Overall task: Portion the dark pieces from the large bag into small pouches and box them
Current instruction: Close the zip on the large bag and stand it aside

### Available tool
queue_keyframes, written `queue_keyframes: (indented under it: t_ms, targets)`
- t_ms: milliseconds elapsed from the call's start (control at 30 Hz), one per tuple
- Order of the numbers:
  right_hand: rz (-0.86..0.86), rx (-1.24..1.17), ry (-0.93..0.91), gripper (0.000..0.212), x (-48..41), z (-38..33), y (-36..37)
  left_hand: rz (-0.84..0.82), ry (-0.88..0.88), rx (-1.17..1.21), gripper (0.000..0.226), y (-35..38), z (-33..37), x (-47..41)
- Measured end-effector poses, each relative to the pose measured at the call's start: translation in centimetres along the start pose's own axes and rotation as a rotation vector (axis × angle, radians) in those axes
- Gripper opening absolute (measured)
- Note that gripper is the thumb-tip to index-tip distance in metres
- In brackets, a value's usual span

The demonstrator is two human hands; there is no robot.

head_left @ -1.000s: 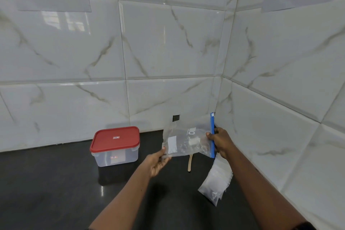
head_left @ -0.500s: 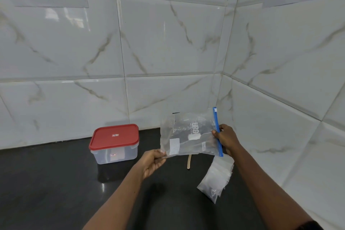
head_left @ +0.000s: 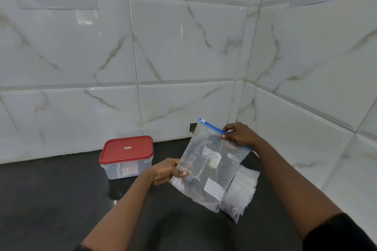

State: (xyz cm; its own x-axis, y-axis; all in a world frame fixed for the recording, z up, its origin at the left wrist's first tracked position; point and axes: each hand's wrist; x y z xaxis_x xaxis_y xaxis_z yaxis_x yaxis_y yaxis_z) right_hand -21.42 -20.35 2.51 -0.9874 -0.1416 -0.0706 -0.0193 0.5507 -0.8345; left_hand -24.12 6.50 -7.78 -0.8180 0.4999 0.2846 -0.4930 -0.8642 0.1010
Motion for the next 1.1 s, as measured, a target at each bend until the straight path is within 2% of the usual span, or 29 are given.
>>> queue_keyframes:
  t_ms: [100,167,200,233,300,367,433,533,633,767,900,1000,1100]
  targets:
    - [0.26,0.048,0.008,0.028,-0.8,0.0,1.6,0.167,0.025,-0.034,0.022,0.0,-0.8,-0.5]
    - [0.462,-0.16,0.041,0.044,-0.4,0.5,3.8,0.249,0.048,0.074,0.022,-0.1,-1.5,-0.5]
    - [0.507,-0.285,0.102,0.056,0.1,0.8,5.1,0.271,0.048,0.134,0.022,-0.2,-1.9,-0.3]
    - [0.48,-0.392,0.193,0.068,0.7,1.1,6.6,0.29,0.041,0.19,0.022,-0.4,-2.4,-0.1]
    - [0.237,-0.644,0.36,0.078,2.1,1.8,10.0,0.313,0.022,0.28,0.023,-0.7,-3.3,0.2]
    - [-0.081,-0.944,0.454,0.067,3.8,2.3,13.0,0.331,0.006,0.34,0.024,-0.7,-4.2,0.5]
    - [-0.245,-1.101,0.496,0.054,4.8,2.5,14.8,0.351,-0.013,0.314,0.023,-0.6,-4.9,0.8]
    - [-0.238,-1.232,0.526,0.038,5.3,2.4,16.1,0.414,-0.038,0.202,0.025,-0.8,-6.0,0.8]
    - [-0.215,-1.213,0.535,0.029,5.0,2.2,16.4,0.469,-0.044,0.165,0.027,-1.2,-6.5,0.8]
    - [-0.201,-1.198,0.563,0.026,4.7,2.2,16.9,0.353,-0.01,0.3,0.033,-1.1,-6.7,1.0]
    - [-0.2,-1.246,0.546,0.026,4.9,2.3,17.0,0.224,0.022,0.384,0.058,-1.2,-6.9,1.1]
    - [-0.107,-1.281,0.548,0.031,5.0,3.9,16.1,0.266,0.046,0.466,0.062,-2.4,-7.0,1.3]
    - [-0.033,-1.355,0.586,0.029,4.8,5.3,15.4,0.305,0.042,0.498,0.058,-3.1,-7.0,1.8]
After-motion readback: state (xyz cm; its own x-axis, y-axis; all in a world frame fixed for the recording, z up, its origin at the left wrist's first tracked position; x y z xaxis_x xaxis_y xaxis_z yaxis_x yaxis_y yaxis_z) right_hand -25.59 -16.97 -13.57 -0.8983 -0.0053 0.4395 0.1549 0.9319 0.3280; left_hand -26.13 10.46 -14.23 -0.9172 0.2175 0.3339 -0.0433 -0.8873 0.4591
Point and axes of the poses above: each hand's wrist, its own x-axis away from the middle knuckle, its own y-axis out of the palm, z = x × y, and after that the axes turned 2 degrees about z, right-handed
